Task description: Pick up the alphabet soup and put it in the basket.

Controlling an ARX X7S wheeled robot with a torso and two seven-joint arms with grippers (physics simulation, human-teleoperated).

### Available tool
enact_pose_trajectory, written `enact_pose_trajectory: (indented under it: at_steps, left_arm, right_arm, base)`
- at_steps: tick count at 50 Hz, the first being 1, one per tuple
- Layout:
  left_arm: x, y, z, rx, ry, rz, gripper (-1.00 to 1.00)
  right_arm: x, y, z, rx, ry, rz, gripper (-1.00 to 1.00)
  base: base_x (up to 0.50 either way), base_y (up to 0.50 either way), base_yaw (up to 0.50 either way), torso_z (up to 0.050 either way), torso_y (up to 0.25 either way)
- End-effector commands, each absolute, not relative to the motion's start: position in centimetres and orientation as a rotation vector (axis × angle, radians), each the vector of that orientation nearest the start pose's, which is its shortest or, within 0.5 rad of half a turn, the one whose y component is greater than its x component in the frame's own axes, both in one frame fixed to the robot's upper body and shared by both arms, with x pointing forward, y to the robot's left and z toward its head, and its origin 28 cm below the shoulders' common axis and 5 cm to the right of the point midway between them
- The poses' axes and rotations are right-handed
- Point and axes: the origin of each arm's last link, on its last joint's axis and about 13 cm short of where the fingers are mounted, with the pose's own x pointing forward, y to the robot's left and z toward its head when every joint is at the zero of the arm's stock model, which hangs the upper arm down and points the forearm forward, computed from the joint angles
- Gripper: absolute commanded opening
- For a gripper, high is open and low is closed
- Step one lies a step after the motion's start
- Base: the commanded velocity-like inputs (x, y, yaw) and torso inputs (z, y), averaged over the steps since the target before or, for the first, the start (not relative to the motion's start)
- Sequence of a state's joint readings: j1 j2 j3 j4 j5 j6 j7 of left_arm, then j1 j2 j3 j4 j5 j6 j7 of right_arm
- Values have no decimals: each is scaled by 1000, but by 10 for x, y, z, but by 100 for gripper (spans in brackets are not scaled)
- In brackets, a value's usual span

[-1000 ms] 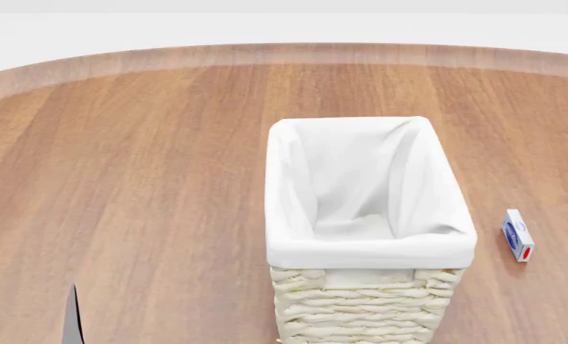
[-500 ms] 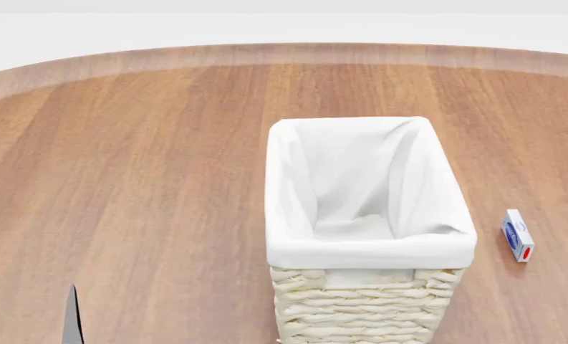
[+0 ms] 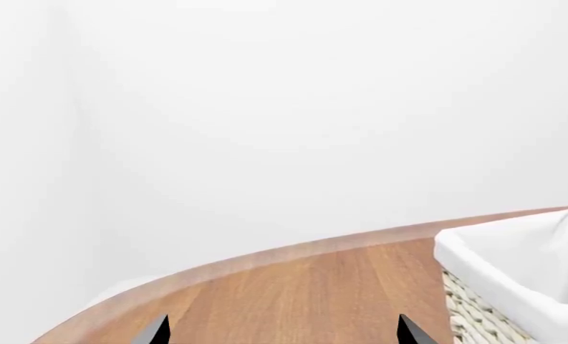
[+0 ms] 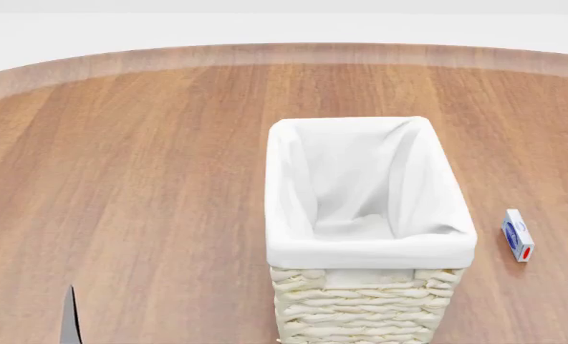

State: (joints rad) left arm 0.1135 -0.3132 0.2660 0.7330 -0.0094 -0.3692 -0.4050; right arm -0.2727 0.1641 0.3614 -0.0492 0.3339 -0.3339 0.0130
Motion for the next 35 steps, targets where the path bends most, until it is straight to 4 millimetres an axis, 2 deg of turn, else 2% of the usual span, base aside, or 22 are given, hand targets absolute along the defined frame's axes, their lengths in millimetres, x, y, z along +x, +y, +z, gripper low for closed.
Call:
enact_pose_trajectory:
  at_steps: [1,11,18,35]
  left_arm:
    - [162,203,111,184,-247,70,100]
    - [162,203,111,184,-247,70,100]
    - [162,203,111,181,-244,68,100]
    - [162,203,109,180,-240,68,100]
  right_arm:
    - [144,-197,108,105,-383,-312,-100]
    - [147,-190,148,143,-486,-254,-100]
    - [160,-185,176,150,-559,-225,-100]
    - [209,-162,214,179,-595,-144,-100]
  base:
    - [0,0,0,0,0]
    - [0,0,0,0,1]
    - [0,0,0,0,0]
    - [0,0,0,0,1]
